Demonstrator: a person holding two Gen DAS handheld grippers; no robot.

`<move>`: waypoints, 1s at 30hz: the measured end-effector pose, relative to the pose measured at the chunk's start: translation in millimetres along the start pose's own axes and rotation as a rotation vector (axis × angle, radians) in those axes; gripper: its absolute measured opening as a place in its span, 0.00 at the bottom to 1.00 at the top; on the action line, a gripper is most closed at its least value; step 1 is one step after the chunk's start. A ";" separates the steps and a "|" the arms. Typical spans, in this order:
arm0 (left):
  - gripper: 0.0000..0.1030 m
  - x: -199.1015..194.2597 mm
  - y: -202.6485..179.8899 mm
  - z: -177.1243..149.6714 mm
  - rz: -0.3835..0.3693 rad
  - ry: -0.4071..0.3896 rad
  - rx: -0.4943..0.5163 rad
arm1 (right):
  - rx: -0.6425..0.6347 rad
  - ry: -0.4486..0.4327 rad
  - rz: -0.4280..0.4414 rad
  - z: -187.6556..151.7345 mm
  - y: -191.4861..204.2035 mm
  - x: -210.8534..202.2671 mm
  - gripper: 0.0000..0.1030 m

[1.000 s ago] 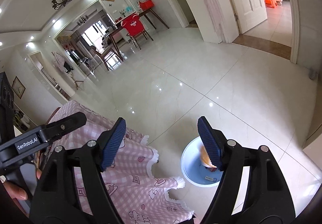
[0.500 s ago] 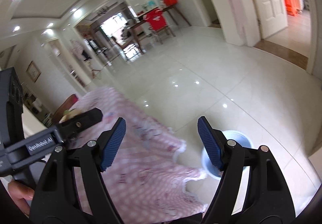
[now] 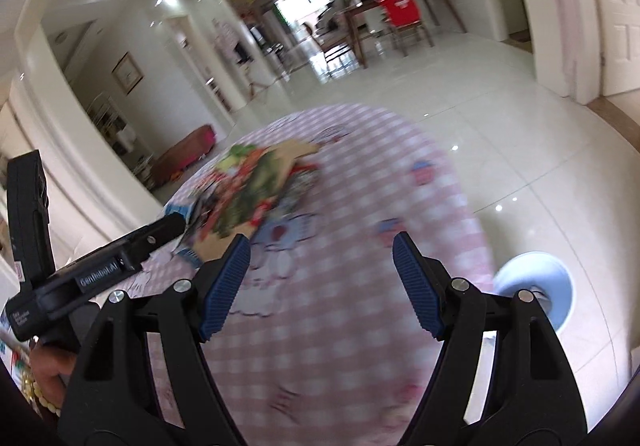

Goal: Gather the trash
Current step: 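Return both tools to the table, then grasp the blue-white box with the left tool while the right tool grasps the white bottle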

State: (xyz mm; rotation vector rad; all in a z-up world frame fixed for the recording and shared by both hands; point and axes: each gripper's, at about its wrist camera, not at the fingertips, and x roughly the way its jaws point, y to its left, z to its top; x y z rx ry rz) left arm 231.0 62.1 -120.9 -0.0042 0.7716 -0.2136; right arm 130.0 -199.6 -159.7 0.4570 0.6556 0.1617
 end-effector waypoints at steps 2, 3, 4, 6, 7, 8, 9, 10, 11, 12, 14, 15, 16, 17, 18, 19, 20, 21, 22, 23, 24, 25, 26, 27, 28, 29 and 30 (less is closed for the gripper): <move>0.74 -2.7 30.6 2.4 0.039 -0.004 -0.047 | -0.018 0.012 0.012 -0.3 17.2 11.4 0.71; 0.74 -3.1 48.4 3.5 0.064 -0.008 -0.072 | -0.030 0.019 0.018 0.6 27.0 18.6 0.71; 0.74 -2.7 58.5 2.8 0.077 -0.013 -0.086 | -0.036 0.023 0.020 -0.1 36.3 23.8 0.71; 0.74 0.8 79.4 3.5 0.087 -0.011 -0.118 | -0.058 0.025 0.029 0.6 49.7 33.1 0.71; 0.74 5.8 91.5 5.2 0.090 -0.002 -0.137 | -0.066 0.028 0.029 2.2 55.2 37.6 0.71; 0.72 10.1 99.1 5.1 0.091 0.003 -0.148 | -0.072 0.032 0.033 4.0 60.4 42.2 0.71; 0.65 14.9 104.8 6.6 0.088 0.008 -0.155 | -0.081 0.036 0.037 6.0 67.0 48.1 0.71; 0.62 20.7 110.2 8.0 0.082 0.016 -0.159 | -0.094 0.041 0.036 7.6 74.0 54.8 0.71; 0.57 26.8 115.0 9.3 0.076 0.025 -0.163 | -0.102 0.045 0.035 7.9 80.4 59.6 0.71; 0.51 35.4 119.3 10.1 0.076 0.045 -0.165 | -0.113 0.051 0.036 8.8 86.5 65.6 0.71; 0.44 46.4 123.9 11.3 0.083 0.065 -0.159 | -0.128 0.060 0.033 12.2 95.2 77.1 0.71; 0.42 52.4 127.2 12.4 0.090 0.076 -0.158 | -0.133 0.063 0.033 13.2 97.1 80.0 0.71; 0.40 60.2 131.3 14.0 0.092 0.095 -0.157 | -0.140 0.068 0.032 14.7 100.3 84.5 0.71; 0.36 64.9 133.5 15.1 0.084 0.105 -0.156 | -0.146 0.071 0.030 15.1 103.4 88.2 0.71; 0.26 69.8 135.7 15.9 0.072 0.115 -0.151 | -0.156 0.074 0.029 15.6 108.8 93.4 0.71; 0.18 74.2 137.0 17.2 0.067 0.124 -0.142 | -0.162 0.078 0.028 16.4 111.5 94.8 0.71; 0.12 75.8 139.2 18.2 0.063 0.125 -0.141 | -0.169 0.081 0.030 16.8 115.3 97.9 0.71; 0.10 74.8 141.3 18.5 0.048 0.114 -0.147 | -0.179 0.086 0.031 16.7 121.4 101.7 0.71; 0.10 70.7 145.1 19.5 0.014 0.095 -0.165 | -0.187 0.089 0.032 16.7 126.1 104.7 0.71; 0.09 65.3 148.3 19.8 -0.008 0.073 -0.180 | -0.201 0.094 0.035 15.3 133.5 108.0 0.71; 0.09 57.7 150.3 19.8 -0.017 0.045 -0.187 | -0.213 0.099 0.038 14.3 139.9 111.0 0.71; 0.09 51.3 151.6 19.7 -0.029 0.020 -0.195 | -0.222 0.104 0.042 12.8 145.4 113.8 0.71; 0.09 42.8 155.0 19.9 -0.047 -0.007 -0.209 | -0.231 0.109 0.047 10.2 150.3 116.8 0.71; 0.09 36.4 157.1 21.3 -0.056 -0.025 -0.221 | -0.246 0.117 0.054 7.1 158.8 120.3 0.71; 0.09 26.1 162.8 22.7 -0.058 -0.055 -0.236 | -0.257 0.123 0.058 5.2 165.6 123.5 0.71; 0.09 16.7 168.0 22.7 -0.056 -0.081 -0.247 | -0.268 0.130 0.063 2.9 172.0 127.0 0.71; 0.09 9.9 172.1 22.5 -0.054 -0.097 -0.253 | -0.285 0.144 0.073 -0.4 181.5 131.7 0.71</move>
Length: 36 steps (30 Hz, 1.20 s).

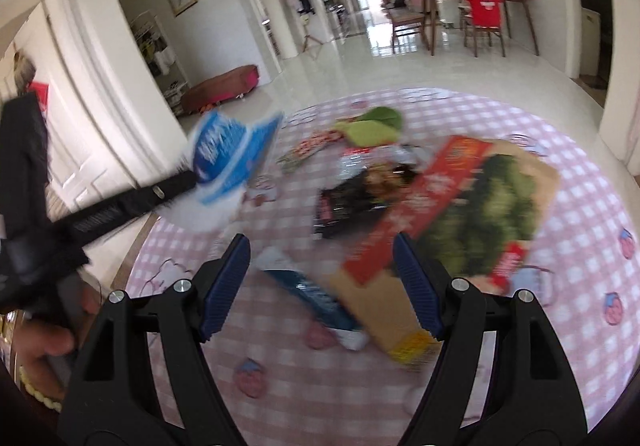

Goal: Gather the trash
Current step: 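Grasp the blue-white box with the left tool while the right tool grasps the white bottle, then carry the box and bottle over the blue basin and open the left tool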

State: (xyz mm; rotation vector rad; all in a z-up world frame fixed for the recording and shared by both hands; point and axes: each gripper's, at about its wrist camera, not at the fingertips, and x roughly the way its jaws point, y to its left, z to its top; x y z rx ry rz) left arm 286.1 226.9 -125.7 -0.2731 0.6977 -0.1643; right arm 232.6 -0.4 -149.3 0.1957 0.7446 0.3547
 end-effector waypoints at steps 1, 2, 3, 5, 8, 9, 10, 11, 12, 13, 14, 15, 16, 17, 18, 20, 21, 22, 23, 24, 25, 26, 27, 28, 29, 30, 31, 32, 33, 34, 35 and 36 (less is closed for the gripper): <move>0.09 -8.9 5.9 2.0 0.008 -0.016 -0.002 | -0.017 0.012 0.009 0.6 8.1 5.4 0.71; 0.09 -15.5 11.2 2.4 0.023 -0.025 -0.002 | -0.029 0.021 0.014 1.7 15.3 10.4 0.71; 0.09 -20.2 16.7 2.8 0.043 -0.033 -0.003 | -0.049 0.035 0.023 1.5 24.6 17.5 0.71; 0.09 -28.5 28.7 2.1 0.074 -0.039 -0.008 | -0.078 0.065 0.041 1.4 40.3 32.1 0.71; 0.09 -31.1 44.6 1.6 0.095 -0.033 -0.033 | -0.124 0.115 0.057 -2.6 62.1 53.9 0.70; 0.09 -32.9 48.1 1.7 0.096 -0.031 -0.040 | -0.141 0.132 0.057 -3.2 68.6 61.8 0.66; 0.09 -33.1 51.8 1.5 0.093 -0.030 -0.050 | -0.155 0.146 0.058 -4.3 73.3 67.8 0.59; 0.09 -32.6 54.1 1.5 0.092 -0.027 -0.054 | -0.169 0.170 0.061 -5.2 77.7 75.7 0.55; 0.09 -32.5 55.8 1.8 0.093 -0.025 -0.055 | -0.174 0.186 0.062 -4.7 78.1 81.1 0.50; 0.09 -31.8 56.5 2.0 0.096 -0.023 -0.057 | -0.179 0.201 0.062 -5.9 79.4 85.7 0.45; 0.09 -31.1 56.3 2.2 0.094 -0.022 -0.058 | -0.183 0.209 0.060 -7.8 80.2 87.9 0.40; 0.09 -30.5 55.7 2.4 0.090 -0.021 -0.058 | -0.191 0.225 0.055 -9.0 79.7 91.8 0.27; 0.09 -30.7 53.9 2.5 0.090 -0.020 -0.056 | -0.199 0.216 0.047 -8.7 78.2 89.9 0.24; 0.09 -30.3 53.0 2.5 0.089 -0.021 -0.056 | -0.190 0.218 0.058 -8.4 75.5 87.7 0.24; 0.09 -31.3 49.7 3.0 0.082 -0.024 -0.052 | -0.178 0.212 0.072 -8.3 74.2 85.7 0.24; 0.09 -34.6 42.6 2.5 0.076 -0.030 -0.044 | -0.166 0.189 0.077 -6.7 69.6 76.7 0.23; 0.09 -35.7 36.9 3.2 0.073 -0.035 -0.037 | -0.155 0.174 0.081 -5.0 64.6 67.5 0.23; 0.09 -35.9 31.7 3.6 0.069 -0.038 -0.032 | -0.148 0.166 0.084 -4.2 62.8 67.1 0.23; 0.09 -36.3 25.1 4.1 0.063 -0.039 -0.026 | -0.141 0.154 0.085 -3.3 58.1 60.2 0.23; 0.09 -37.3 16.0 4.7 0.056 -0.041 -0.016 | -0.133 0.138 0.081 -2.5 52.1 50.1 0.23; 0.09 -39.0 8.0 5.2 0.049 -0.046 -0.009 | -0.121 0.129 0.080 -1.7 45.5 41.8 0.23; 0.09 -39.9 1.7 5.8 0.042 -0.047 -0.001 | -0.109 0.120 0.081 -1.0 39.9 35.2 0.23; 0.09 -40.7 -7.9 6.5 0.033 -0.048 0.010 | -0.090 0.101 0.077 -0.3 29.7 23.2 0.23; 0.09 -41.3 -20.8 6.5 0.020 -0.047 0.025 | -0.076 0.086 0.072 0.2 20.8 13.2 0.23; 0.09 -41.5 -32.8 5.8 0.008 -0.048 0.039 | -0.052 0.065 0.067 0.1 7.5 -1.0 0.23; 0.09 -41.3 -44.3 5.0 -0.004 -0.046 0.053 | -0.037 0.053 0.065 0.4 -0.2 -9.5 0.23; 0.09 -40.2 -61.7 3.8 -0.023 -0.042 0.073 | -0.021 0.038 0.058 2.0 -12.0 -20.9 0.23; 0.09 -39.3 -75.8 1.6 -0.038 -0.040 0.089 | -0.008 0.020 0.049 0.1 -23.2 -33.0 0.23; 0.09 -37.3 -96.3 -1.1 -0.059 -0.035 0.113 | 0.012 0.001 0.035 -1.8 -38.8 -48.0 0.23; 0.09 -36.1 -108.3 -3.8 -0.074 -0.030 0.129 | 0.034 -0.016 0.026 -3.4 -53.1 -61.1 0.23; 0.09 -32.8 -128.7 -7.9 -0.095 -0.019 0.156 | 0.054 -0.032 0.016 -5.8 -66.7 -73.1 0.23; 0.09 -30.1 -143.5 -11.4 -0.110 -0.011 0.174 | 0.081 -0.052 0.001 -9.1 -85.5 -89.1 0.23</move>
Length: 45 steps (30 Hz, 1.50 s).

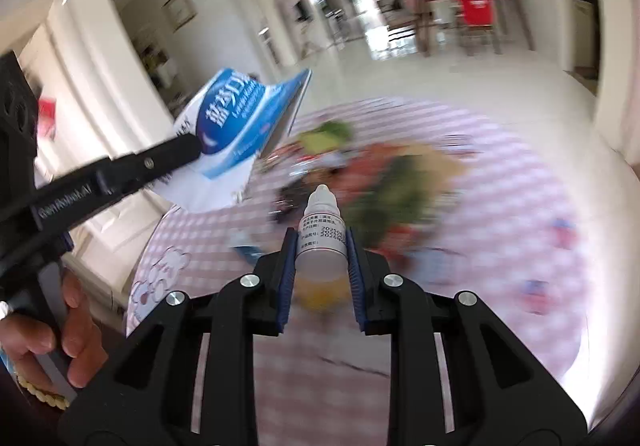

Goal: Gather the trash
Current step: 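Carry the box and bottle over the blue basin and open the left tool, then open the right tool over the basin to drop the white bottle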

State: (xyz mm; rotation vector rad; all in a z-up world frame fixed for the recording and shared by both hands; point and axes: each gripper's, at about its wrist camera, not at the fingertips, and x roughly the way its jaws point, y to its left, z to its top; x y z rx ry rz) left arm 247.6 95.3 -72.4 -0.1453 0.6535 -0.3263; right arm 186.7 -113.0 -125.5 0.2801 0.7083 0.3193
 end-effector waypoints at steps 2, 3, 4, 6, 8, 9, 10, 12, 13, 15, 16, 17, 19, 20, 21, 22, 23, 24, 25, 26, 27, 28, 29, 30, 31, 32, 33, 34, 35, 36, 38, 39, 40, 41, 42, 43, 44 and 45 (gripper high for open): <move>0.09 14.6 -43.4 -2.8 -0.042 0.025 0.054 | 0.041 -0.026 -0.023 -2.8 -28.6 -22.5 0.23; 0.09 19.8 -57.9 -4.5 -0.054 0.033 0.073 | 0.066 -0.046 -0.045 -5.0 -48.4 -37.9 0.23; 0.09 27.8 -80.4 -6.8 -0.074 0.047 0.098 | 0.077 -0.056 -0.059 -5.6 -60.0 -45.8 0.23; 0.09 40.8 -115.1 -11.7 -0.110 0.070 0.139 | 0.116 -0.085 -0.101 -11.6 -91.6 -70.0 0.23; 0.09 58.7 -155.0 -20.1 -0.152 0.104 0.182 | 0.158 -0.112 -0.152 -19.8 -123.3 -91.0 0.23; 0.09 68.8 -173.1 -24.2 -0.173 0.128 0.194 | 0.178 -0.123 -0.172 -23.4 -137.9 -98.9 0.23; 0.09 77.0 -185.1 -28.6 -0.185 0.146 0.202 | 0.205 -0.134 -0.193 -28.4 -155.5 -108.6 0.23; 0.09 94.0 -210.9 -40.4 -0.207 0.184 0.227 | 0.254 -0.153 -0.231 -37.9 -182.9 -123.5 0.23; 0.09 103.4 -226.6 -47.4 -0.219 0.206 0.246 | 0.276 -0.163 -0.252 -42.9 -195.0 -130.6 0.23; 0.09 119.2 -254.4 -61.7 -0.236 0.244 0.285 | 0.319 -0.180 -0.298 -52.2 -220.5 -144.4 0.23; 0.09 125.9 -264.6 -68.4 -0.242 0.259 0.302 | 0.342 -0.190 -0.313 -56.0 -231.6 -150.1 0.23; 0.09 133.5 -275.8 -75.0 -0.248 0.277 0.318 | 0.360 -0.197 -0.326 -59.5 -240.4 -154.4 0.23; 0.09 148.6 -294.3 -87.6 -0.256 0.310 0.349 | 0.393 -0.219 -0.355 -65.4 -258.6 -164.0 0.23; 0.09 156.0 -303.3 -93.4 -0.257 0.325 0.364 | 0.412 -0.232 -0.367 -68.4 -267.0 -168.9 0.23; 0.09 161.3 -309.1 -97.5 -0.257 0.338 0.373 | 0.425 -0.241 -0.376 -71.1 -272.6 -172.2 0.23; 0.09 168.6 -317.0 -102.7 -0.260 0.352 0.383 | 0.432 -0.247 -0.382 -71.6 -277.3 -177.1 0.23; 0.09 174.3 -324.7 -106.6 -0.260 0.363 0.392 | 0.440 -0.254 -0.388 -74.6 -279.5 -179.1 0.23; 0.10 180.8 -332.4 -111.1 -0.256 0.370 0.406 | 0.448 -0.262 -0.396 -76.5 -284.0 -181.9 0.23; 0.10 185.8 -337.1 -113.2 -0.253 0.371 0.412 | 0.454 -0.267 -0.402 -78.3 -288.5 -184.5 0.23; 0.12 190.9 -341.7 -115.8 -0.254 0.374 0.411 | 0.462 -0.271 -0.406 -79.7 -292.1 -185.8 0.23; 0.18 195.3 -346.1 -118.4 -0.259 0.384 0.407 | 0.468 -0.271 -0.406 -82.7 -294.7 -187.6 0.23; 0.25 200.0 -347.7 -121.0 -0.259 0.403 0.402 | 0.474 -0.271 -0.407 -85.0 -295.0 -187.8 0.23; 0.46 203.6 -349.1 -123.3 -0.249 0.414 0.398 | 0.479 -0.267 -0.408 -86.3 -297.2 -187.1 0.23; 0.58 203.6 -351.0 -124.9 -0.238 0.413 0.396 | 0.481 -0.263 -0.407 -89.1 -299.8 -185.9 0.23; 0.59 203.4 -350.5 -125.8 -0.231 0.406 0.393 | 0.486 -0.259 -0.406 -92.5 -300.9 -185.8 0.23; 0.59 202.3 -350.5 -126.3 -0.234 0.401 0.393 | 0.488 -0.256 -0.404 -93.5 -301.4 -184.5 0.23; 0.60 202.1 -349.0 -126.5 -0.231 0.401 0.393 | 0.489 -0.254 -0.403 -96.8 -301.1 -185.7 0.23; 0.60 201.3 -349.8 -126.9 -0.227 0.401 0.392 | 0.491 -0.250 -0.399 -97.2 -301.9 -184.5 0.23; 0.60 200.2 -347.7 -126.5 -0.226 0.397 0.391 | 0.493 -0.247 -0.395 -97.5 -305.0 -185.2 0.23; 0.61 198.0 -348.2 -127.1 -0.226 0.395 0.390 | 0.494 -0.245 -0.389 -97.2 -304.7 -183.8 0.23; 0.61 195.1 -344.4 -126.2 -0.222 0.391 0.388 | 0.490 -0.240 -0.385 -97.9 -304.6 -182.0 0.23; 0.61 193.8 -342.6 -124.7 -0.220 0.388 0.385 | 0.488 -0.238 -0.381 -97.4 -303.9 -180.8 0.23; 0.62 192.4 -340.2 -122.7 -0.221 0.384 0.381 | 0.486 -0.236 -0.379 -97.0 -302.5 -179.9 0.23; 0.62 190.9 -339.4 -121.8 -0.222 0.382 0.379 | 0.484 -0.236 -0.378 -96.5 -301.0 -179.1 0.23; 0.62 189.2 -336.9 -120.7 -0.221 0.381 0.378 | 0.483 -0.235 -0.375 -96.0 -299.4 -178.2 0.23; 0.62 186.7 -334.1 -119.6 -0.221 0.377 0.377 | 0.481 -0.233 -0.374 -97.2 -298.6 -177.2 0.23; 0.62 184.9 -333.2 -118.4 -0.222 0.374 0.376 | 0.479 -0.232 -0.374 -97.3 -300.9 -178.0 0.23; 0.62 183.2 -331.7 -117.0 -0.222 0.370 0.375 | 0.478 -0.232 -0.373 -96.7 -300.9 -177.8 0.23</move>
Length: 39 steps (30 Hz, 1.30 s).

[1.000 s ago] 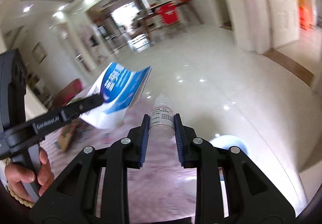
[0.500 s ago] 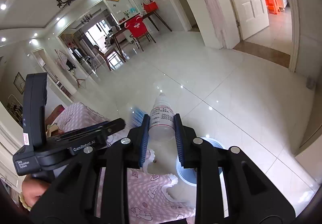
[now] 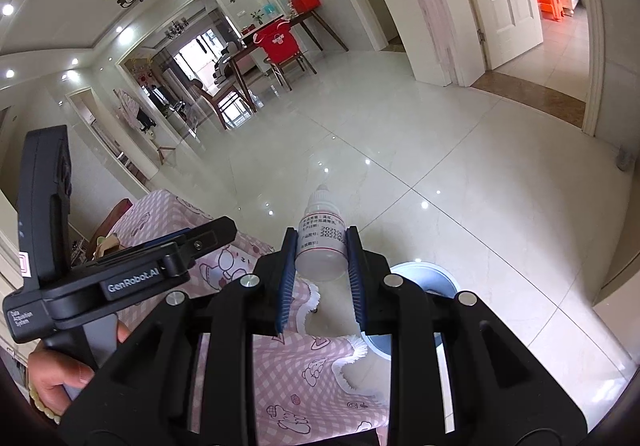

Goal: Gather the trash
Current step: 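Open the right tool over the basin to drop the white bottle, then move both open tools back over the remaining trash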

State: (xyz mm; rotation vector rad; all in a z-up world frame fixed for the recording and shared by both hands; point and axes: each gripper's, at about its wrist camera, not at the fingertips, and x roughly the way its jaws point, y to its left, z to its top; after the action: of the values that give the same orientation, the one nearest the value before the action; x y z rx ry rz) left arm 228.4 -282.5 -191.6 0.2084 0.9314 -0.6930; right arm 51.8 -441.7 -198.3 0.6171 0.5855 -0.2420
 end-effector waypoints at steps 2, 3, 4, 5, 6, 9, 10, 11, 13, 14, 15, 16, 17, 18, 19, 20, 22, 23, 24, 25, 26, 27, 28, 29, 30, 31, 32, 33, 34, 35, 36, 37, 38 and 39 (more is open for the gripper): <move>0.62 -4.6 2.1 -0.2 -0.002 -0.008 -0.003 | -0.002 0.002 0.002 1.4 1.8 1.2 0.23; 0.62 -7.5 3.9 -1.0 0.000 -0.012 -0.004 | -0.003 0.003 0.002 0.7 3.3 1.6 0.23; 0.62 -9.8 5.8 -1.0 0.002 -0.015 -0.005 | -0.004 0.003 0.004 0.2 4.8 2.0 0.24; 0.62 -11.6 6.4 0.1 0.001 -0.018 -0.007 | -0.005 0.003 0.004 0.6 5.3 2.8 0.24; 0.62 -13.9 7.8 -0.2 0.000 -0.020 -0.009 | -0.006 0.003 0.005 1.0 6.7 3.6 0.24; 0.63 -21.2 14.6 -0.8 0.006 -0.033 -0.014 | -0.012 0.001 0.007 3.2 6.6 7.5 0.24; 0.63 -23.5 17.2 -0.5 0.011 -0.037 -0.017 | -0.014 -0.001 0.007 3.4 6.1 9.0 0.24; 0.64 -25.3 18.6 0.7 0.014 -0.042 -0.021 | -0.014 -0.002 0.007 3.0 4.9 11.2 0.24; 0.65 -28.5 22.7 1.8 0.019 -0.048 -0.029 | -0.007 -0.009 0.008 4.6 4.8 15.4 0.24; 0.65 -30.8 25.3 -0.1 0.019 -0.052 -0.033 | 0.000 -0.024 0.000 6.1 4.1 17.7 0.24; 0.66 -33.6 29.6 -0.4 0.020 -0.055 -0.037 | 0.005 -0.030 -0.009 7.3 3.5 19.5 0.31; 0.66 -36.5 33.9 0.1 0.024 -0.059 -0.041 | 0.011 -0.033 -0.015 9.1 2.9 21.5 0.57; 0.67 -38.5 37.0 0.0 0.027 -0.061 -0.044 | 0.019 -0.041 -0.019 10.6 2.6 21.9 0.62; 0.67 -41.1 40.2 -0.2 0.028 -0.065 -0.046 | 0.023 -0.056 -0.028 11.8 2.1 21.3 0.63; 0.67 -42.6 41.0 0.9 0.030 -0.067 -0.047 | 0.019 -0.055 -0.031 12.6 2.7 21.8 0.63; 0.67 -44.8 43.5 0.7 0.034 -0.069 -0.048 | 0.018 -0.053 -0.028 13.2 2.8 21.9 0.63; 0.67 -50.6 50.8 1.0 0.030 -0.073 -0.052 | 0.026 -0.050 -0.022 12.5 2.2 21.0 0.63; 0.67 -53.5 53.1 1.3 0.027 -0.076 -0.059 | 0.026 -0.047 -0.021 12.0 2.9 20.4 0.63; 0.68 -56.9 55.4 1.2 0.023 -0.081 -0.065 | 0.026 -0.043 -0.019 11.3 3.9 19.6 0.63; 0.68 -58.5 56.5 2.4 0.021 -0.083 -0.068 | 0.026 -0.039 -0.017 10.9 5.2 19.0 0.63; 0.69 -61.3 58.0 2.3 0.022 -0.086 -0.069 | 0.025 -0.033 -0.013 10.2 7.0 18.2 0.63; 0.69 -65.9 60.5 1.5 0.022 -0.091 -0.070 | 0.022 -0.027 -0.006 9.6 9.5 17.4 0.63; 0.69 -69.4 61.8 0.9 0.024 -0.096 -0.070 | 0.017 -0.021 0.000 9.0 13.2 16.2 0.63; 0.69 -72.9 62.4 -0.3 0.029 -0.102 -0.072 | 0.008 -0.016 0.011 8.1 18.4 14.3 0.63; 0.71 -78.4 67.0 -2.1 0.033 -0.111 -0.078 | 0.001 -0.012 0.017 9.5 22.4 12.4 0.63; 0.72 -84.5 71.3 -4.0 0.037 -0.121 -0.088 | -0.008 -0.010 0.026 8.4 28.4 10.3 0.63; 0.72 -89.6 75.3 -5.7 0.038 -0.128 -0.095 | -0.015 -0.007 0.034 7.3 33.5 9.2 0.63; 0.72 -95.4 79.5 -7.6 0.040 -0.135 -0.102 | -0.032 -0.002 0.050 6.1 42.1 7.3 0.63; 0.72 -102.5 84.4 -10.2 0.047 -0.146 -0.113 | -0.044 -0.001 0.062 5.4 49.4 5.6 0.63; 0.72 -109.4 89.4 -13.2 0.055 -0.156 -0.121 | -0.057 0.000 0.073 4.3 57.2 4.0 0.63; 0.72 -113.9 91.3 -14.8 0.062 -0.162 -0.124 | -0.073 0.005 0.089 2.1 67.2 2.9 0.63; 0.72 -121.8 97.7 -19.0 0.075 -0.173 -0.130 | -0.090 0.012 0.108 -0.5 78.0 2.4 0.63; 0.73 -129.3 104.9 -23.0 0.090 -0.182 -0.134 | -0.101 0.016 0.119 -2.9 85.7 2.7 0.63; 0.74 -132.6 105.8 -23.1 0.101 -0.186 -0.136 | -0.121 0.026 0.135 -6.8 97.6 3.2 0.63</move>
State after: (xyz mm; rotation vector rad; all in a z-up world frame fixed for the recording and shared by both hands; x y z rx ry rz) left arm 226.5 -130.4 -113.1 0.0687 0.7807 -0.5442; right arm 88.6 -360.2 -158.5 0.5408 0.5762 -0.0713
